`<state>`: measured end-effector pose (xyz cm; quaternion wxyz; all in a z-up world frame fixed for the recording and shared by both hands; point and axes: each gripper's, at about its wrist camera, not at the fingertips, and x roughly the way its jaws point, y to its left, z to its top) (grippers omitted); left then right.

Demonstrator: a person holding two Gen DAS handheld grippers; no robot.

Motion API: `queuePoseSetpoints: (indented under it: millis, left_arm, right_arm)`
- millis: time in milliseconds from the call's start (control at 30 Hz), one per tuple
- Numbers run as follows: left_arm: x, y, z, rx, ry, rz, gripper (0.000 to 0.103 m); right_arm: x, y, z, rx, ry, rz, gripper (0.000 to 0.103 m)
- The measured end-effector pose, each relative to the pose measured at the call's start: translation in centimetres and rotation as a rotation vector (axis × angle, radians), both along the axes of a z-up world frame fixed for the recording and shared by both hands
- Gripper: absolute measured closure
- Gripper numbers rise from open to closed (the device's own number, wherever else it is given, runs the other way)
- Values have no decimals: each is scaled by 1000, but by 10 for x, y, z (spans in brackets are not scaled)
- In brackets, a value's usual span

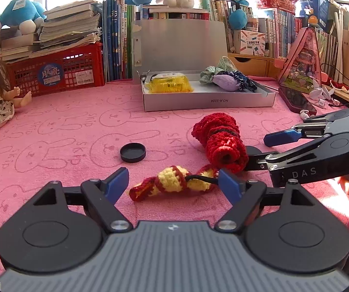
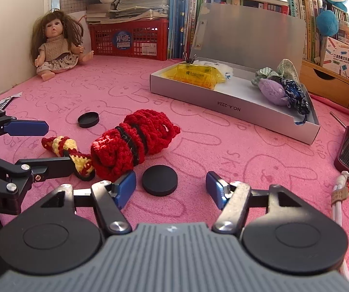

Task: Organize objects
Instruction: 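Move left tool to the yellow-red knitted strip while right tool approaches a black round lid, then close left tool on the knitted strip while right tool closes on the black lid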

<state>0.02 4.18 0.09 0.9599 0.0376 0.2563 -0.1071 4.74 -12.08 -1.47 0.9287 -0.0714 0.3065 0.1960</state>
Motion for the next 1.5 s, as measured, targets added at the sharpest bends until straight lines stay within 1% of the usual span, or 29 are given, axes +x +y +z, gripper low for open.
queuePoseSetpoints:
  millis: [167,267,633,900,1167,1300,1333,1367,1433,1500]
  left_arm:
    - [4,-1,-4,6,10,-3,24]
    - [6,-1,-5,1,16,-1,26]
    - [11,-2,-10,-11,33,12,26]
    - [9,-3,-13,0,30,6,26]
    - [7,-5,-13,6,22,9,32]
    - [6,-4,-12,3,16,23,39]
    - [6,-4,-11,1,14,30,42]
    - [6,-4,-11,1,12,35,44]
    - [6,-3,-9,6,3,48,57]
    - [7,-2,-7,14,-6,60,62]
  right_arm:
    - [-2,1,0,5,-6,15,40]
    - [-3,1,-1,5,-9,20,43]
    - [-6,2,-3,10,-31,24,46]
    - [-11,3,-4,18,-49,25,50]
    - [-14,4,-5,20,-60,38,55]
    - [-13,4,-6,23,-62,38,58]
    - [-14,4,-6,26,-63,38,59]
    - [-15,3,-6,30,-65,36,63]
    - [-16,3,-6,35,-72,29,68]
    - [-16,1,-5,47,-70,25,68]
